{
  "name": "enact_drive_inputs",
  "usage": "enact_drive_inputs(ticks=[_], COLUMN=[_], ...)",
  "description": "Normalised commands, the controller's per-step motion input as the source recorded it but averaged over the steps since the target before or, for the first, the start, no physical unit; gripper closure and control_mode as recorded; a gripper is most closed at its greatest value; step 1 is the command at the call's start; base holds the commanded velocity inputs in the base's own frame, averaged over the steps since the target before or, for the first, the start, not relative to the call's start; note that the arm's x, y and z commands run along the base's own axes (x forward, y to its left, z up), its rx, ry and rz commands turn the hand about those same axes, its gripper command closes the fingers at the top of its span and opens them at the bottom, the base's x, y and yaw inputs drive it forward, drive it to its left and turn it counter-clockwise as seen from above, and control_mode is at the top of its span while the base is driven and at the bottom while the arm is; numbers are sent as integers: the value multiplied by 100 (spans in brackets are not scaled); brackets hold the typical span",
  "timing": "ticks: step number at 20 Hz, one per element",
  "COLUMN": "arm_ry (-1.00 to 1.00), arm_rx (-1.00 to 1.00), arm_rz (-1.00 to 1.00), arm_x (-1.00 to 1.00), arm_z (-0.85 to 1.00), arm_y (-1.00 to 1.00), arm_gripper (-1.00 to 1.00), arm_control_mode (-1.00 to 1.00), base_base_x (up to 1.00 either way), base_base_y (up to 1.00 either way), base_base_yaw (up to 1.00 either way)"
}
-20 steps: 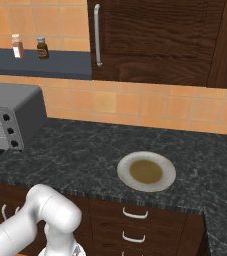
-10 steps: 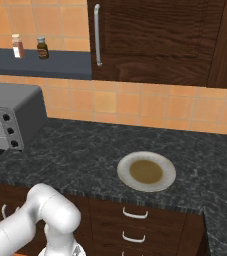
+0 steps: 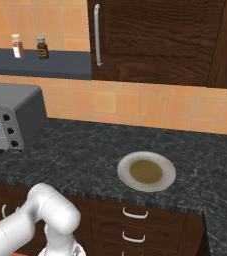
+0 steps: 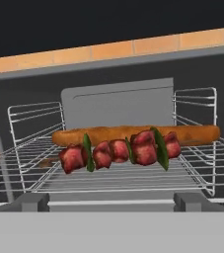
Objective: Pick up the kebab skewer and baguette bread, and place them inside the toaster oven. Close the toaster oven door and start by setting the timer.
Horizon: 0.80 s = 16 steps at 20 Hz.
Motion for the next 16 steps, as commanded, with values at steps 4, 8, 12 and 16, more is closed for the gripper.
enact_drive_inputs(ticks=[4,8,12,16], arm_ry=[0,0,0,0], arm_rx=[0,0,0,0], arm_rz=[0,0,0,0], arm_x=[25,20,18,21], arm_z=[0,0,0,0], arm_y=[2,2,1,2], arm_gripper=[-100,-100,-100,-100], arm_control_mode=[-100,-100,-100,-100], base_base_x=[0,0,0,0], base_base_y=[0,0,0,0], base_base_yaw=[0,0,0,0])
